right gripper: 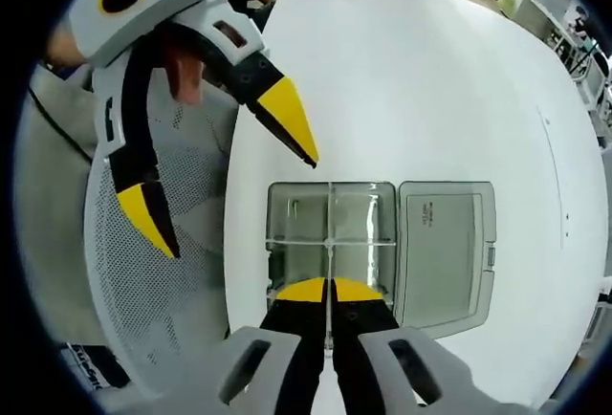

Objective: Insert the divider into the dual guide fixture by aligning both edges with the guide slots and pushing it downward to the bottom, including one-sided entry, uneven engagement, binding, and posture correction.

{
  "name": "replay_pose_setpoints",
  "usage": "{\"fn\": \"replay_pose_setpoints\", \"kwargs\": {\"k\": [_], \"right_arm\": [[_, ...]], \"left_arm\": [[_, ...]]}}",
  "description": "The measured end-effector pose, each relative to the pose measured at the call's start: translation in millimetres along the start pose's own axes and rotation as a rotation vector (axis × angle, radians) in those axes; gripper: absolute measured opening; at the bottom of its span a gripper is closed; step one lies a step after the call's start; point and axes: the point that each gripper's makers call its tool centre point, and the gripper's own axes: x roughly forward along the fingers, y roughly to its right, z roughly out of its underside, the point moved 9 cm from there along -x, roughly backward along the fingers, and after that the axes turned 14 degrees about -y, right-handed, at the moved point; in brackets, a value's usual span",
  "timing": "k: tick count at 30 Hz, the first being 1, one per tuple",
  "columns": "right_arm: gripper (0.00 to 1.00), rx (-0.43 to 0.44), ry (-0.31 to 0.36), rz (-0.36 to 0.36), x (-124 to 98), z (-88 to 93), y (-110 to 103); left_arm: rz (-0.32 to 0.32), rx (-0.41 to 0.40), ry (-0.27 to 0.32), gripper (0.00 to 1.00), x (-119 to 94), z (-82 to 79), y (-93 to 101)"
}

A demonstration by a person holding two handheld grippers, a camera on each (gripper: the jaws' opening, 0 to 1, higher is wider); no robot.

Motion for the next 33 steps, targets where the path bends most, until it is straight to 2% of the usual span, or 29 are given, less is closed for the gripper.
{"fn": "replay_pose_setpoints", "kwargs": {"k": [12,18,27,33], "right_arm": [[0.00,-0.032,-0.016,0.014,-0.2,-1.7,-4.8],[0.00,0.001,-0.010,0.007,1.1,-1.9,-5.6],[0.00,0.006,0.009,0.009,0.9,-5.7,-8.0],[0.00,0.010,0.005,0.013,2.3,-0.6,-6.4]], "left_arm": [[-0.002,0.001,0.002,0.59,-2.5,-1.3,4.2],[-0.002,0.001,0.002,0.59,-3.3,-0.9,4.8],[-0.002,0.003,0.003,0.59,-4.7,0.5,4.8],[-0.003,0.003,0.000,0.59,-3.4,2.2,2.0]]}}
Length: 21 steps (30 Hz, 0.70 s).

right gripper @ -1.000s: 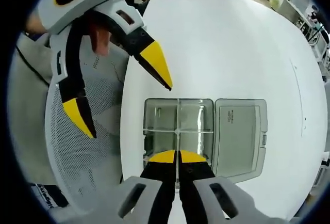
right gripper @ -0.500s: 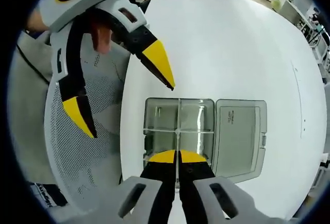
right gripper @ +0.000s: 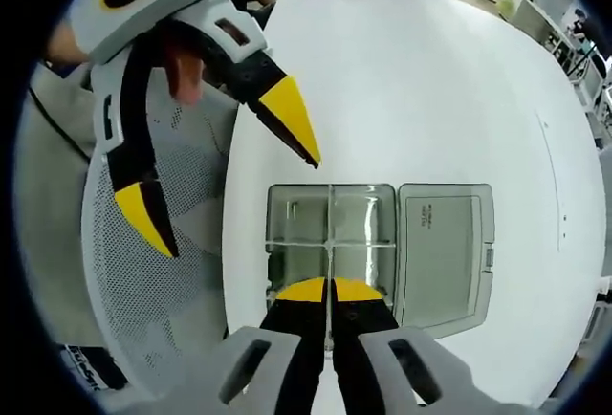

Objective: Insert the divider into the dual guide fixture by aligning both edges with the guide slots and pushing it downward to the bottom, including one-sided entry, uneven engagement, binding, and posture correction.

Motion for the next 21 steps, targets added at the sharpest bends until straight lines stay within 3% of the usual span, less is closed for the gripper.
{"fn": "replay_pose_setpoints", "kwargs": {"k": [21], "right_arm": [[0.00,-0.023,-0.031,0.012,-3.3,0.2,-0.5]], "left_arm": [[0.003,0.006,0.000,0.59,2.2,-1.4,0.0]]}}
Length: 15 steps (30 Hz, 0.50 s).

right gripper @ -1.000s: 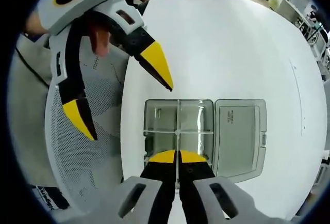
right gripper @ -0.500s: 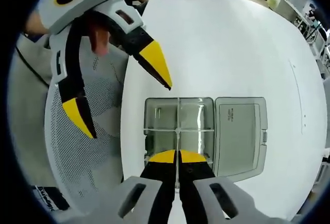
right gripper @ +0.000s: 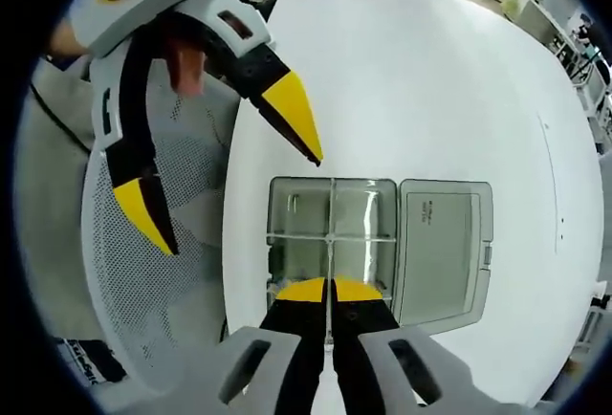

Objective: Insert the divider into the dual guide fixture by aligning both edges with the guide slots and pushing it downward to the bottom, including one-sided entry, uneven engagement, binding, and posture correction.

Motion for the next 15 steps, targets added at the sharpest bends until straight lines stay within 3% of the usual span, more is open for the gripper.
{"fn": "replay_pose_setpoints", "kwargs": {"k": [15], "right_arm": [[0.00,0.003,-0.007,-0.006,2.8,-0.5,-0.8]], "left_arm": [[-0.003,0.004,-0.001,0.59,-1.9,-2.0,-0.2]]}}
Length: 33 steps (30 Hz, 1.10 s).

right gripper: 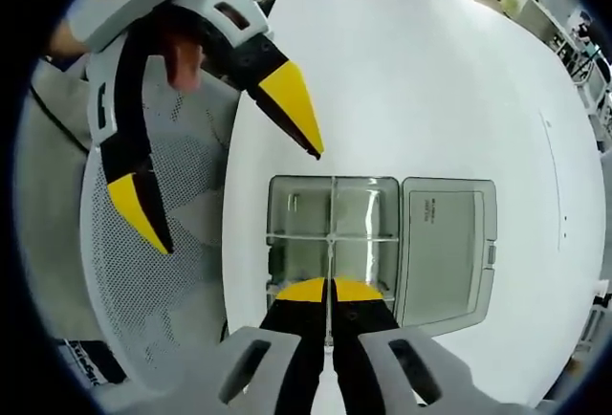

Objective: Insert the divider into the dual guide fixture by aligning both edges with the guide slots and pushing it downward to the bottom, including one-sided entry, uneven engagement, binding, and posture correction.

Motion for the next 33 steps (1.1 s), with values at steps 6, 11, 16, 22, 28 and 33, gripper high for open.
{"fn": "replay_pose_setpoints", "kwargs": {"k": [6,11,16,22,28,33], "right_arm": [[0.00,-0.001,-0.008,-0.003,0.5,-0.8,1.7],[0.00,-0.014,-0.021,0.002,1.5,-2.3,1.3],[0.00,-0.012,-0.035,0.003,2.3,-3.0,1.8],[0.00,-0.009,-0.054,0.013,1.8,-5.7,0.0],[0.00,0.008,-0.052,0.015,1.2,-5.3,-1.4],[0.00,0.010,-0.055,0.010,1.9,-3.9,-2.8]], "left_arm": [[0.001,0.002,-0.001,0.59,-0.1,0.6,0.0],[0.002,0.002,0.000,0.59,0.4,1.2,0.4],[0.003,0.001,-0.001,0.59,0.6,2.5,1.5],[0.001,-0.002,0.002,0.59,-0.4,3.2,2.5],[0.001,-0.003,0.002,0.59,-0.7,2.8,3.9],[0.002,-0.001,0.002,0.59,-0.1,2.3,4.8]]}}
